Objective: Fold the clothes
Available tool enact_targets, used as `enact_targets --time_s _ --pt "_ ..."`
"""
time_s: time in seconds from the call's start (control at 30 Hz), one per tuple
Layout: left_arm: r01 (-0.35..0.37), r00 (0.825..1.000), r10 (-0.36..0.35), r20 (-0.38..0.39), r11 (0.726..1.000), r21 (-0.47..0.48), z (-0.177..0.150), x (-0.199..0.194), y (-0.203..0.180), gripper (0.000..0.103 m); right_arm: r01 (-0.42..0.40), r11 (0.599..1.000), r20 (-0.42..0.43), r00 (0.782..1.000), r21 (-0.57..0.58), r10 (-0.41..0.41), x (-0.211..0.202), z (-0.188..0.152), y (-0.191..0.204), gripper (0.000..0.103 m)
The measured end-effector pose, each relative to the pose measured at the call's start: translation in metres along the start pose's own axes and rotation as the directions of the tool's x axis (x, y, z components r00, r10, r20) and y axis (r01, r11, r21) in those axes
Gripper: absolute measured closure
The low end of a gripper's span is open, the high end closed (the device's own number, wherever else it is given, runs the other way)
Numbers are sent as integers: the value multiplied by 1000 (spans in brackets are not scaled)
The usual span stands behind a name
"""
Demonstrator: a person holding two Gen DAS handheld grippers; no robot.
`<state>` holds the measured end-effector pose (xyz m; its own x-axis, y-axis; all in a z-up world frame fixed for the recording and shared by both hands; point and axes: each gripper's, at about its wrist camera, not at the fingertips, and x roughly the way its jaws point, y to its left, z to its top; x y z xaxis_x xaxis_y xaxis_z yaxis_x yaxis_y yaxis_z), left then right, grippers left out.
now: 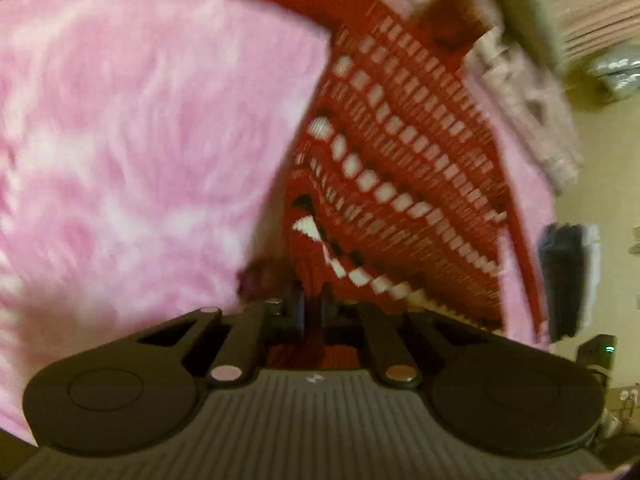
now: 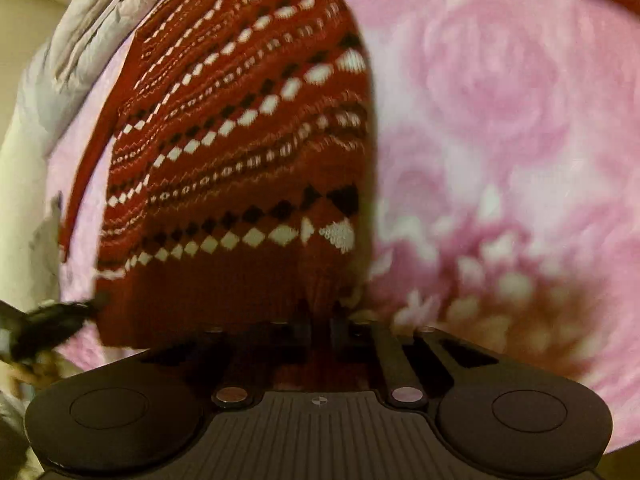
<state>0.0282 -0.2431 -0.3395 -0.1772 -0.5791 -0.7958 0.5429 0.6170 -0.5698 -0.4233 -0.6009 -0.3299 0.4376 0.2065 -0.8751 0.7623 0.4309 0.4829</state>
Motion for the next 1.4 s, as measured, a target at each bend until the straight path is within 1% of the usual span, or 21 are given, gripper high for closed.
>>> enact_targets --time_s 0.03,0.1,0.2,0.27,0.33,0.4,0.43,0.47,0.5,0.53,0.57,0.6,0.67,0.7,0.77,0.83,0.93,1.07,1.17,1.3,1.4 --pt "0 1000 -1 2 1000 19 2 -10 0 99 16 1000 12 1000 -4 -16 -8 2 0 98" --pt "-36 999 38 -20 996 81 1 -16 0 99 45 999 26 999 7 -45 -21 5 -7 99" --pt "-82 993 89 -72 992 93 -6 4 3 99 80 997 13 997 17 -80 -18 2 -14 99" --pt "-148 982 162 -102 981 129 -16 26 1 99 122 992 -1 993 12 -122 -5 -2 -14 99" --pt "-212 963 235 -129 962 171 -23 40 3 97 158 987 -17 987 36 -158 8 -8 -17 98" --pt "-227 957 252 -142 959 172 -23 40 3 92 172 984 -5 985 41 -172 10 -12 -15 98" --pt "-225 954 252 -164 960 168 -20 38 3 91 184 983 -4 983 25 -184 7 -11 -12 85" --pt "-229 948 260 -184 958 174 -16 34 4 86 207 978 5 978 14 -207 2 -9 -10 50" --pt "-238 941 273 -199 954 185 -12 29 4 84 229 973 15 973 4 -229 -3 -8 -8 32" --pt "-246 935 285 -210 950 194 -9 24 5 82 250 968 35 968 1 -250 -9 -5 -7 21" --pt "-248 936 287 -202 948 197 -3 18 5 83 271 963 70 960 10 -271 -15 0 -8 21" --pt "-245 943 281 -181 950 195 5 11 3 83 283 959 103 953 30 -284 -21 7 -9 21" --pt "-242 954 269 -130 951 194 23 -1 -3 83 274 957 175 942 92 -287 -33 29 -13 21" --pt "-245 960 267 -89 949 201 35 -2 -9 83 256 961 230 934 103 -273 -39 41 -13 23" --pt "-237 969 246 -14 946 220 60 3 -21 83 254 963 312 911 88 -269 -41 72 -11 49" --pt "-212 977 209 35 948 239 85 18 -36 83 263 963 378 887 56 -264 -39 105 -6 50" --pt "-184 983 171 72 947 263 122 49 -55 83 250 968 453 865 -19 -215 -25 157 2 50" --pt "-155 986 127 112 941 302 173 94 -79 83 249 962 483 860 -115 -165 -2 232 6 50" --pt "-148 985 110 134 935 321 215 125 -91 82 237 958 494 860 -159 -131 13 277 12 50" --pt "-160 981 110 163 925 343 264 160 -101 67 199 956 480 874 -214 -75 28 317 22 50" --pt "-182 975 116 188 904 386 291 182 -106 63 189 947 455 889 -260 -53 45 335 36 50"
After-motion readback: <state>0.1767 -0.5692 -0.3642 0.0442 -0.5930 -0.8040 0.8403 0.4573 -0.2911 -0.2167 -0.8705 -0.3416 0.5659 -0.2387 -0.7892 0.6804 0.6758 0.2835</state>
